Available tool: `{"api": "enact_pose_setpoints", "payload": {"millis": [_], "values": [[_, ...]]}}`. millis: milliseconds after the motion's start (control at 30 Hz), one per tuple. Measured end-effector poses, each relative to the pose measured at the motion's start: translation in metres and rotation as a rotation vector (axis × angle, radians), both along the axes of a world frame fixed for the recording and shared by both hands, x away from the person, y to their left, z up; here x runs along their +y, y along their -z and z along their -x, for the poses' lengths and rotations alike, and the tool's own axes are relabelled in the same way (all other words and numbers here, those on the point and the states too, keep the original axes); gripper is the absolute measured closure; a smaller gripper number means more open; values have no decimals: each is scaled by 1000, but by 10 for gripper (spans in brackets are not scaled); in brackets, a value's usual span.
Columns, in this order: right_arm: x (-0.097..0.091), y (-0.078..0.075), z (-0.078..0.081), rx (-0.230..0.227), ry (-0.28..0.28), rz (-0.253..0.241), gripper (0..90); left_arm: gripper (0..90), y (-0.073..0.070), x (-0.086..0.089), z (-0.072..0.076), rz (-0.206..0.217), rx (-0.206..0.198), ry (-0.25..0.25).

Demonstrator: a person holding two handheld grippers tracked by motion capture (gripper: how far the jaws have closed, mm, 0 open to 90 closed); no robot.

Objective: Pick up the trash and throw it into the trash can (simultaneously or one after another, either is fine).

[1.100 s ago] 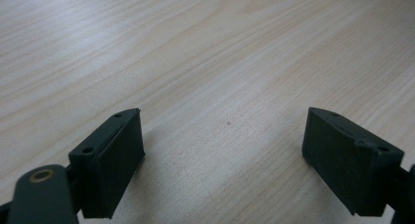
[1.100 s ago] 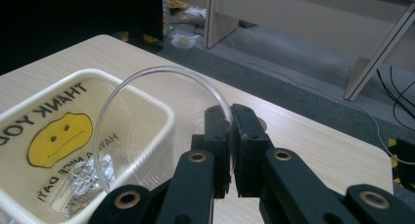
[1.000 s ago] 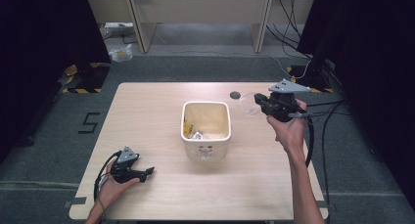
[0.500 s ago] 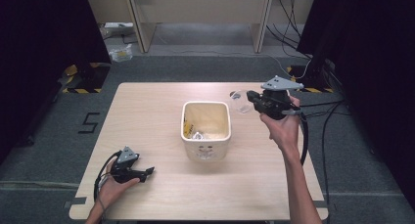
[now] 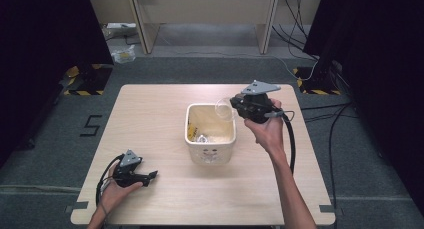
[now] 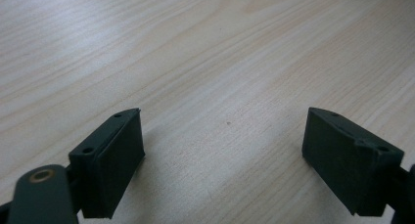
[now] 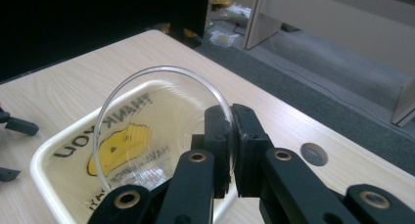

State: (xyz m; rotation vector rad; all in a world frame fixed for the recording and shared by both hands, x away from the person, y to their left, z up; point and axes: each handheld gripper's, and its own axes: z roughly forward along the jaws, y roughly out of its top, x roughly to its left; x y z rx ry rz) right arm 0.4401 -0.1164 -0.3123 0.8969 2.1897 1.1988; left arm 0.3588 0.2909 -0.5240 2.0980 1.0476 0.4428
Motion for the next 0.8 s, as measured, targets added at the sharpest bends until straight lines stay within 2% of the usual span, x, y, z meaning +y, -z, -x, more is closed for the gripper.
{"api": "enact_pose_setpoints", "payload": {"millis": [200,300,800], "values": [[20,13,-6,35,-35,36,862,143,0,0,0,0,0,0],[28,25,-12,71,-49,58,861,142,0,0,0,0,0,0],[42,53,-22,153,-70,122,859,142,0,0,0,0,0,0]]}}
